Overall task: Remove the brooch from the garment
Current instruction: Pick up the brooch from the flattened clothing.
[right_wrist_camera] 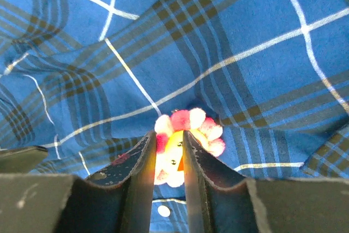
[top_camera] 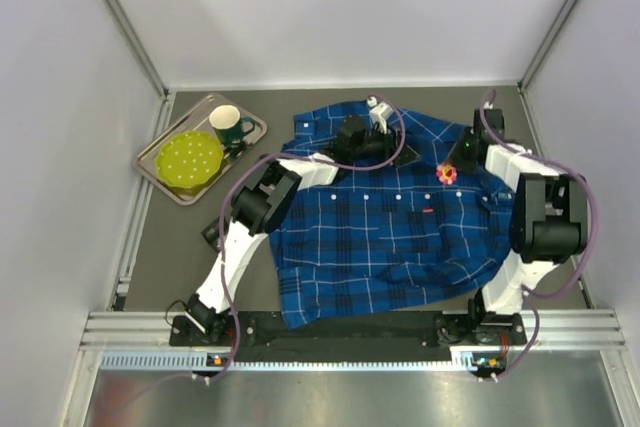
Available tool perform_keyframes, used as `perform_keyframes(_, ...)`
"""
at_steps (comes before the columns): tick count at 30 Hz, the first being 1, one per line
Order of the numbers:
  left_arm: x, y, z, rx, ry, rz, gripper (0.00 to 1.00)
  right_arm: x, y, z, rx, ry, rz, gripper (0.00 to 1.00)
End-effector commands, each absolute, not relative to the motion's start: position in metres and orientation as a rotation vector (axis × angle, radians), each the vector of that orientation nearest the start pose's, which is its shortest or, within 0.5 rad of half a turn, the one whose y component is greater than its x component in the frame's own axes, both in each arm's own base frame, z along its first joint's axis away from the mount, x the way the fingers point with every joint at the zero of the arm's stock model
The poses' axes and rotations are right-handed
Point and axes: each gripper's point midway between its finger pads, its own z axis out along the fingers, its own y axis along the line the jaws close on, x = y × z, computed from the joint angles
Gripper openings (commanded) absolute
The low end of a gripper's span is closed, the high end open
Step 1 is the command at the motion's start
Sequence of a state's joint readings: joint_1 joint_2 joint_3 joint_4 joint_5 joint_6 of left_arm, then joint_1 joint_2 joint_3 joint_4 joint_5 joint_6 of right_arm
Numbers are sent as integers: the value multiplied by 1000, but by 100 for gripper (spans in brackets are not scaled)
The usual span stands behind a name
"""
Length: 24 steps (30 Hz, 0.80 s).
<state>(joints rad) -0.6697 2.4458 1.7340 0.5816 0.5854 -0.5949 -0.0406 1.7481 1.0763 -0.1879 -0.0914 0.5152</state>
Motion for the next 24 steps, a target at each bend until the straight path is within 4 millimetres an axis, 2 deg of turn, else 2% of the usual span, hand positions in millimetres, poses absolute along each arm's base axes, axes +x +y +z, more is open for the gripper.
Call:
perform_keyframes(1, 440, -491, 137, 616, 1740, -1320, 64, 434, 2, 104, 641, 2370, 107, 27)
perform_keyframes(3, 441, -489, 136, 616, 1752, -1299, 64, 437, 0, 105, 645, 2397, 84, 28)
perform_keyframes(5, 441, -489, 140, 621, 1742, -1301, 64, 441, 12, 113, 601, 2421, 31, 30)
perform_keyframes(6, 440, -488, 138, 621, 1745, -1298, 64, 442, 13, 110, 584, 2437, 1, 30)
perform_keyframes(8, 439, -488, 139, 622, 1744, -1297, 64, 446, 14, 115, 574, 2434, -24, 31)
perform_keyframes(17, 442, -486, 142, 612, 1735, -1286, 64, 447, 26, 97, 496, 2528, -160, 43)
perform_keyframes(21, 442, -485, 141, 616, 1739, -1277, 65, 444, 32, 87, 473, 2561, -205, 41)
perform_keyframes(24, 441, -484, 141, 618, 1737, -1272, 68, 443, 34, 83, 484, 2571, -210, 33)
